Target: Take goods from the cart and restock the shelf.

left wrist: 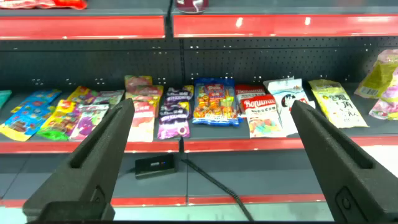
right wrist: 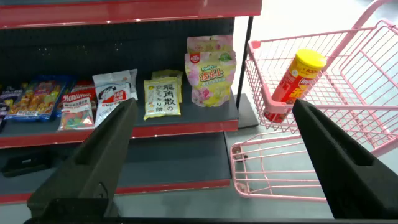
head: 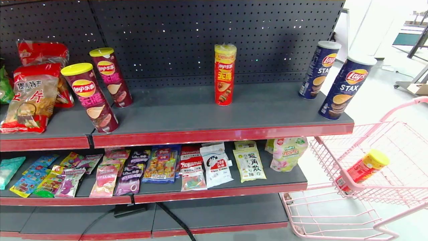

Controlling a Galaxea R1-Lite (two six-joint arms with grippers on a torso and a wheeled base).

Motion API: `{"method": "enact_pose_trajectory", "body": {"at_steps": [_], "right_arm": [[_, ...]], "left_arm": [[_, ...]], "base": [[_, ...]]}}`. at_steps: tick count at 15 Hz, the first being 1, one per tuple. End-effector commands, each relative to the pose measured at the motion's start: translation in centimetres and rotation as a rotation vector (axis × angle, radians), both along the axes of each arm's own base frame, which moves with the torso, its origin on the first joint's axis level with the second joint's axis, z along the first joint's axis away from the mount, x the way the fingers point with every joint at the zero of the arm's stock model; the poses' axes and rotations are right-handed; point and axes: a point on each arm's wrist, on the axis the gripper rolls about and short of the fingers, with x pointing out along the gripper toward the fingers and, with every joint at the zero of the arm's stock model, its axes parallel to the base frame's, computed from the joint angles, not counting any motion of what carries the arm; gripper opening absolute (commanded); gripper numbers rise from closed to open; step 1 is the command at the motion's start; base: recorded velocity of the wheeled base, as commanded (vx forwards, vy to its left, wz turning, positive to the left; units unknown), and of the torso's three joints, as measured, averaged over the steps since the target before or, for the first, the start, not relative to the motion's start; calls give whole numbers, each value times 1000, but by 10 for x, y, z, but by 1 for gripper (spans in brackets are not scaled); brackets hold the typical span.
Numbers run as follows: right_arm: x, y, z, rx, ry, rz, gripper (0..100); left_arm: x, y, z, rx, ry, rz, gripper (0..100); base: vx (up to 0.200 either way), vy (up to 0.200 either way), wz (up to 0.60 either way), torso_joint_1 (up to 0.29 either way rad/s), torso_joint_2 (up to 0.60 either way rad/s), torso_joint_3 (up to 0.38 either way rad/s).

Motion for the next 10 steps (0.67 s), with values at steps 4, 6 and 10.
{"method": "enact_pose_trajectory", "body": {"at_steps": [4,6,10], "right_arm": [[0,0,-1,-1,2,1,100],[0,0,0,-1,0,1,100],[0,0,0,-1,0,-1,100]], "left_arm": [[0,0,0,0,1,1,100],[0,0,0,0,1,1,100],[0,0,0,0,1,1,100]], "base": [[0,-150,0,5,1,3],[0,-200,0,5,2,-2],[0,-200,0,5,0,0]]}}
